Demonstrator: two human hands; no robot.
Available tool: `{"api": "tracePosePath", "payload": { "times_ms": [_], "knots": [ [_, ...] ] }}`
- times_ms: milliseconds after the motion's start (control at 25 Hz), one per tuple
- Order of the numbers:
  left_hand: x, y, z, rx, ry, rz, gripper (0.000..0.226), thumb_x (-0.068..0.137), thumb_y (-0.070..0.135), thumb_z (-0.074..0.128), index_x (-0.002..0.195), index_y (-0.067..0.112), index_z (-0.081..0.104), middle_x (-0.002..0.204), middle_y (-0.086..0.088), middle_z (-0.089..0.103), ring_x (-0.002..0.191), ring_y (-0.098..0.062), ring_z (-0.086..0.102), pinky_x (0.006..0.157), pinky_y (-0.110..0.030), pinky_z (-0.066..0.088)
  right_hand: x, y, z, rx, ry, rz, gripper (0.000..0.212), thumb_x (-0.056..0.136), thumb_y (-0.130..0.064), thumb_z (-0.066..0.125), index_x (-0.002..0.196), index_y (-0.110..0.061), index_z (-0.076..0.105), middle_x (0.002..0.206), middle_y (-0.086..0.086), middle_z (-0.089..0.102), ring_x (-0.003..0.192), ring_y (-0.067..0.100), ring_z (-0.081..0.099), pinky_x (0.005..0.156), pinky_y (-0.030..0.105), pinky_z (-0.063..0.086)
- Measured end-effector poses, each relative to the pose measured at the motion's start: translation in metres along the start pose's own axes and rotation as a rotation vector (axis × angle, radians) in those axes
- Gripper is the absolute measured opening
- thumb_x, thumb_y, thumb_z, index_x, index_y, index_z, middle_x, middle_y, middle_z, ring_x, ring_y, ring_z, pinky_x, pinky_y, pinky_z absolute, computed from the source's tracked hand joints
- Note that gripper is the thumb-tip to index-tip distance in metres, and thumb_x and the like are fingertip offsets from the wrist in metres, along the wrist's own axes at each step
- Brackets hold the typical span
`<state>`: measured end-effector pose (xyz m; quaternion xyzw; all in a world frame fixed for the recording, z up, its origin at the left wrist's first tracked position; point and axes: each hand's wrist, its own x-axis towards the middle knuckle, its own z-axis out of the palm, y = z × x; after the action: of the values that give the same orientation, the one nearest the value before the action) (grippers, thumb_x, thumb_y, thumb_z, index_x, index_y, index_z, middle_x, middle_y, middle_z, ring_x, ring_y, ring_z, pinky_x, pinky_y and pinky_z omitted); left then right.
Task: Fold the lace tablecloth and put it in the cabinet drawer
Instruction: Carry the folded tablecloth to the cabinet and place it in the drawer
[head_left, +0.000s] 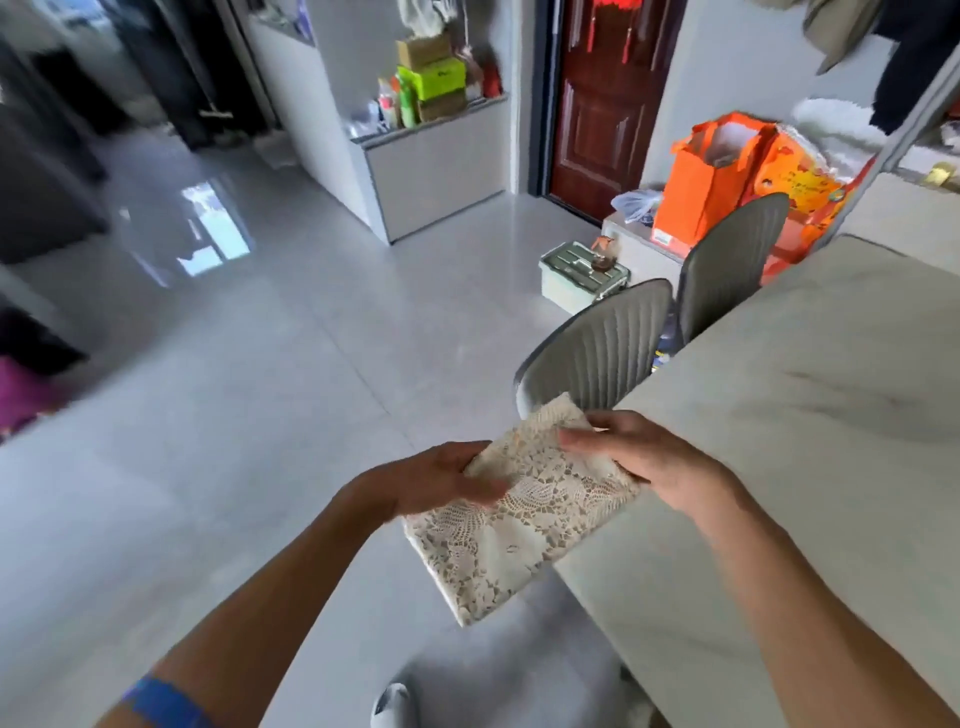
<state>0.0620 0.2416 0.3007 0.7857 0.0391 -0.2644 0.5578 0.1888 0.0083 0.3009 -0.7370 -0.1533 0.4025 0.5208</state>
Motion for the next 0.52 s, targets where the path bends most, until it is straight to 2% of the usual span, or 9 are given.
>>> {"api": "tracePosePath", "payload": {
  "times_ms": [40,80,120,160,200,280,400,440,520],
  "knots": [
    [-0.024,-0.016,-0.016,0.072,0.076,-0.012,0.035,0.082,0.055,0.067,0.109,0.032,0.065,0.100,0.015,0.073,0.092,-0.004,0.068,0.080,-0.023,0.053,0.012,-0.009,0.034,-0.001,0.014,-0.044,0.065,0.066,-0.052,0.082,0.103,-0.001,0.067,0.088,0.012,0.067,0.080,0.025,0.058,0.073,0.031,0.046],
    [-0.050,-0.036,-0.032,0.137,0.179,-0.043,0.044,0.076,0.066,0.066,0.095,0.027,0.067,0.084,0.016,0.070,0.077,-0.002,0.065,0.072,-0.024,0.049,0.023,-0.019,0.069,0.015,0.016,-0.081,0.056,0.070,-0.044,0.081,0.099,0.001,0.066,0.079,0.011,0.066,0.075,0.024,0.057,0.064,0.026,0.049],
    [-0.079,-0.060,-0.049,0.161,0.296,-0.099,0.057,0.069,0.075,0.065,0.084,0.021,0.064,0.071,0.015,0.064,0.064,-0.003,0.059,0.065,-0.025,0.045,0.033,-0.028,0.106,0.047,0.012,-0.104,0.040,0.075,-0.036,0.078,0.094,-0.002,0.067,0.071,0.008,0.066,0.069,0.023,0.058,0.055,0.022,0.049],
    [-0.112,-0.085,-0.064,0.122,0.404,-0.165,0.065,0.064,0.080,0.066,0.079,0.017,0.063,0.066,0.013,0.061,0.060,-0.005,0.056,0.062,-0.026,0.042,0.045,-0.036,0.143,0.068,0.002,-0.113,0.024,0.081,-0.028,0.075,0.090,-0.006,0.068,0.065,0.004,0.066,0.062,0.021,0.057,0.049,0.021,0.047],
    [-0.143,-0.111,-0.075,0.009,0.488,-0.202,0.064,0.062,0.077,0.070,0.082,0.016,0.066,0.070,0.010,0.065,0.063,-0.007,0.061,0.063,-0.025,0.045,0.055,-0.044,0.176,0.066,0.008,-0.113,0.015,0.085,-0.024,0.072,0.086,-0.009,0.069,0.061,0.001,0.065,0.057,0.018,0.057,0.046,0.020,0.045],
    [-0.209,-0.165,-0.095,-0.376,0.652,-0.158,0.051,0.064,0.057,0.082,0.096,0.019,0.070,0.090,0.000,0.072,0.080,-0.014,0.069,0.068,-0.028,0.052,0.078,-0.060,0.249,0.025,0.049,-0.124,0.018,0.088,-0.024,0.069,0.081,-0.007,0.070,0.056,-0.002,0.064,0.048,0.010,0.056,0.045,0.021,0.043],
    [-0.306,-0.234,-0.124,-0.924,0.964,-0.028,0.038,0.072,0.025,0.075,0.109,0.020,0.066,0.097,-0.008,0.069,0.073,-0.021,0.067,0.059,-0.031,0.053,0.107,-0.088,0.378,0.035,0.100,-0.092,0.020,0.088,-0.026,0.068,0.076,-0.010,0.069,0.053,-0.006,0.064,0.044,0.005,0.055,0.047,0.020,0.042],
    [-0.336,-0.255,-0.130,-1.003,1.070,-0.024,0.033,0.077,0.020,0.069,0.110,0.021,0.065,0.097,-0.009,0.069,0.069,-0.022,0.067,0.056,-0.030,0.052,0.113,-0.097,0.425,0.047,0.079,-0.084,0.018,0.089,-0.024,0.067,0.075,-0.012,0.068,0.051,-0.008,0.064,0.043,0.003,0.056,0.044,0.016,0.041],
    [-0.394,-0.285,-0.144,-0.995,1.224,-0.060,0.028,0.087,0.020,0.059,0.114,0.028,0.061,0.097,-0.006,0.068,0.068,-0.020,0.064,0.049,-0.027,0.049,0.123,-0.115,0.512,0.038,0.031,-0.089,0.016,0.089,-0.021,0.067,0.076,-0.012,0.068,0.049,-0.008,0.064,0.042,0.002,0.056,0.041,0.013,0.040]
  ]
}}
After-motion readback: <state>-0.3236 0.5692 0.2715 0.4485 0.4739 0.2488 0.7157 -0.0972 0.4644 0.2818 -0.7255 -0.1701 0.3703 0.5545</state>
